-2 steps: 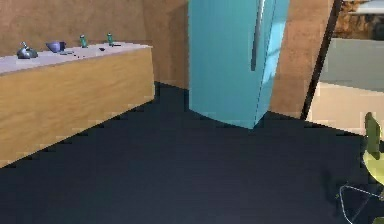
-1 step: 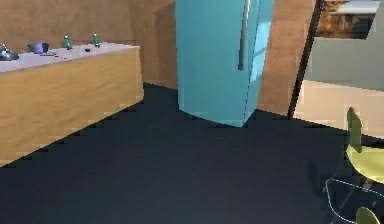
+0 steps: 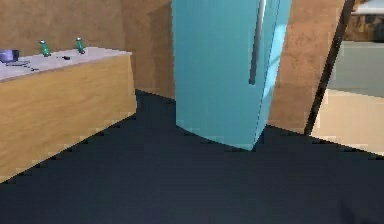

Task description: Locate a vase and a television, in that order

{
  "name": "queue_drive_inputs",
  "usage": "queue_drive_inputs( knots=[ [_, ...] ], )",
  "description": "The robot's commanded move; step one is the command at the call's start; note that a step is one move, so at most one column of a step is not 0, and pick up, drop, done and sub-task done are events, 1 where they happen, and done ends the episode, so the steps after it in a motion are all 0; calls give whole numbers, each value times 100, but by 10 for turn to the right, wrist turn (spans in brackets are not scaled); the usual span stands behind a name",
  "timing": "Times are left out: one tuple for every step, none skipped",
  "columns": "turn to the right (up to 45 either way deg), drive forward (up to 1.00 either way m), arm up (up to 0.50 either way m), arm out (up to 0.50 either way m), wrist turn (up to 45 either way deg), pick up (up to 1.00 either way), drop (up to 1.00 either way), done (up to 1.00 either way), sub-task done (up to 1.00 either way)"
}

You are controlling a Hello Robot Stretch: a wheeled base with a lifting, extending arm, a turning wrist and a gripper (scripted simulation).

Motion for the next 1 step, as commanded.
queue_drive_inputs(
  knots=[
    [330, 0, 0, 0, 0, 0, 0, 0, 0]
  ],
)
